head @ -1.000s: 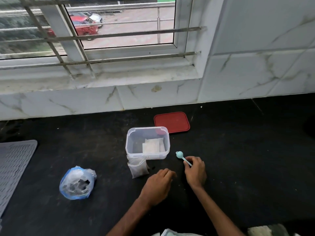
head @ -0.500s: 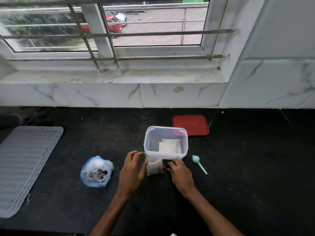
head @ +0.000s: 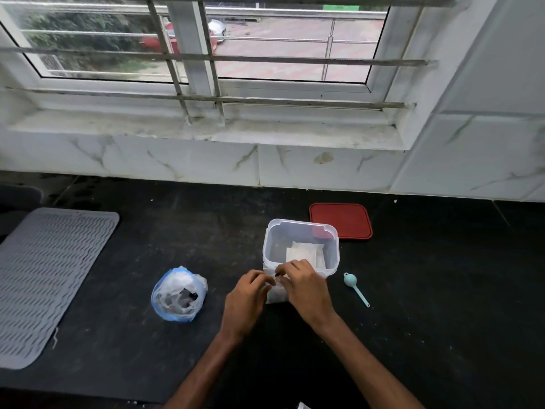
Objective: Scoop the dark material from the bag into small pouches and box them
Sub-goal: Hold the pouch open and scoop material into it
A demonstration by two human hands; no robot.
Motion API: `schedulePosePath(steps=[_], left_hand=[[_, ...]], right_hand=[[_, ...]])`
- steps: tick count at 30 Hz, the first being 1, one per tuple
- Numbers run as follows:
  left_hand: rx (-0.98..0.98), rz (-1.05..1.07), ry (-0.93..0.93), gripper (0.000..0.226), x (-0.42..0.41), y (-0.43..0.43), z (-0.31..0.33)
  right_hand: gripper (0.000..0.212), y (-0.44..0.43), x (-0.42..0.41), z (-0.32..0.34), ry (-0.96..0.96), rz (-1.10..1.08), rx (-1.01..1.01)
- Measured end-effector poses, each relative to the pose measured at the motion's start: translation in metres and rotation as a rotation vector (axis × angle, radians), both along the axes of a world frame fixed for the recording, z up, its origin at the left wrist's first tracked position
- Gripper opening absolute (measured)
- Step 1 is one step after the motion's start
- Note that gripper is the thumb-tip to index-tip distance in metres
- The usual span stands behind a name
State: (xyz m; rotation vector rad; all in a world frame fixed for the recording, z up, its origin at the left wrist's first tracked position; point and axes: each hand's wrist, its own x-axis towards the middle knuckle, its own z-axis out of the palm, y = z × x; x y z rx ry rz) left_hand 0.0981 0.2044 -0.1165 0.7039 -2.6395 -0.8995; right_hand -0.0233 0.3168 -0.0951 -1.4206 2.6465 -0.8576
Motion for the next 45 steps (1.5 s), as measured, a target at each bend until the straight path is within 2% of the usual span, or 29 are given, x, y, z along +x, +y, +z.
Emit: schedulePosePath(steps=[3,9,12,15,19,20,25,28,34,45], left_hand=[[0.030,-0.016,0.011,0.022,0.002,-0.001,0.000],[0.137,0.051,0.091,0.028,0.003,-0.003,-0.002],[0.252,0.083,0.131,0.044,0.003,-0.005,-0.002],[0.339,0.112,0.173,0.049,0.002,-0.005,-0.001],[0.374,0.122,0.214,0.051,-0.001,-0.006,0.000],[0.377,0.118,0.215,0.053,-0.002,-0.006,0.001],[0.393,0.123,0.214,0.057,-0.005,-0.008,0.001],[0.402,0.123,0.214,0.050,-0.007,-0.009,0.000],[0.337,0.109,0.176,0.014,-0.007,-0.009,-0.006],[0.248,0.124,0.104,0.011,-0.009,-0.006,-0.010]], right_hand=[[0.020,0.000,0.000,-0.001,0.024,0.065,0.122],[0.026,0.008,-0.002,-0.007,0.130,0.100,0.161],[0.025,0.008,-0.004,-0.005,0.115,0.132,0.194],[0.024,0.007,-0.004,-0.002,0.072,0.095,0.155],[0.040,0.005,-0.004,-0.001,-0.016,0.060,0.103],[0.039,0.004,-0.004,0.000,-0.037,0.062,0.097],[0.010,0.000,-0.004,0.000,-0.046,0.089,0.108],[0.008,-0.001,-0.003,-0.002,-0.061,0.098,0.102],[0.011,0.000,-0.006,-0.004,-0.066,0.120,0.093],[0.013,0.000,-0.008,-0.008,-0.045,0.147,0.067]])
